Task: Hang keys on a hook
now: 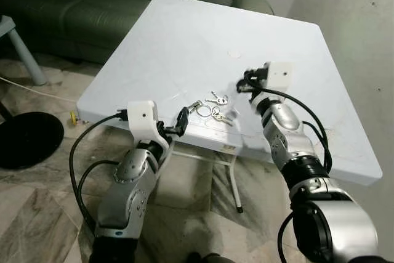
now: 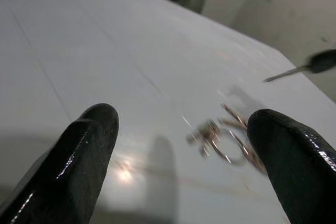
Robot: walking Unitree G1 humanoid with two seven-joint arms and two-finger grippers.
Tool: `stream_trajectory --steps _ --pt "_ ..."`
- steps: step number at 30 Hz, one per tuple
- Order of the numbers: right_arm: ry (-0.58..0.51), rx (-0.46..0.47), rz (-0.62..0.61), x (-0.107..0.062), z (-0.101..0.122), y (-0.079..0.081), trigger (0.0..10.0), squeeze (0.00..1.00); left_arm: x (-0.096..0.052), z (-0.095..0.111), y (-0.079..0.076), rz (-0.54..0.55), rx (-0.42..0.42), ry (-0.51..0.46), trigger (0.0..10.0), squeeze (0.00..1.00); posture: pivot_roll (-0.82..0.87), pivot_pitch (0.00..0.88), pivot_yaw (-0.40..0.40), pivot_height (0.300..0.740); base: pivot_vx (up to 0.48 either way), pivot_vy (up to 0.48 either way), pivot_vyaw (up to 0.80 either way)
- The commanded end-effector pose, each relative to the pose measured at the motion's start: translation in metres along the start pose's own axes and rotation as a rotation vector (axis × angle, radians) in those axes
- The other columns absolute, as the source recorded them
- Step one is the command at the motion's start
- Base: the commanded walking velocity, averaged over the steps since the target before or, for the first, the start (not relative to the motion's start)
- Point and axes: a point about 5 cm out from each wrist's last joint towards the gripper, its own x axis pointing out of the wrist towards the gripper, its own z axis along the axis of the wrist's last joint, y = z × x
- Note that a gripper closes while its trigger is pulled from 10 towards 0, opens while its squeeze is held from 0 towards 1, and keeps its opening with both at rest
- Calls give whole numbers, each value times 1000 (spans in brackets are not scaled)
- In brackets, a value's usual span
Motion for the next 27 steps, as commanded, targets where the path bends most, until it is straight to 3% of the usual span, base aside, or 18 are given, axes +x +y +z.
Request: stream_trajectory --steps 1,8,9,12,18,20,25,27 --pt "-58 21 21 -1 12 0 10000 0 4 8 4 12 7 -29 10000 0 18 62 -136 724 0 0 0" --pt "-187 18 67 -18 29 -4 10000 0 10 21 26 53 31 -77 10000 0 5 14 -122 724 0 0 0" --pt "-240 10 69 -31 34 -9 10000 0 10 26 33 55 45 -102 10000 0 2 0 -118 724 0 0 0" --pt "-224 14 55 -36 34 -13 10000 0 9 26 37 61 61 -109 10000 0 -1 0 -115 724 0 0 0" --pt "-183 -37 -16 -60 17 -24 10000 0 2 14 49 103 14 -81 10000 0 -19 0 -105 724 0 0 0" --pt "-143 -37 -54 -75 7 -28 10000 0 -1 7 56 137 -3 -60 10000 0 -24 0 -99 724 0 0 0" --pt "-117 -44 -77 -83 3 -29 10000 0 -4 7 61 164 -19 -63 10000 0 -26 0 -96 724 0 0 0" --pt "-110 -25 -72 -88 3 -26 10000 0 -7 8 63 173 -63 -63 10000 0 -28 0 -90 724 0 0 0"
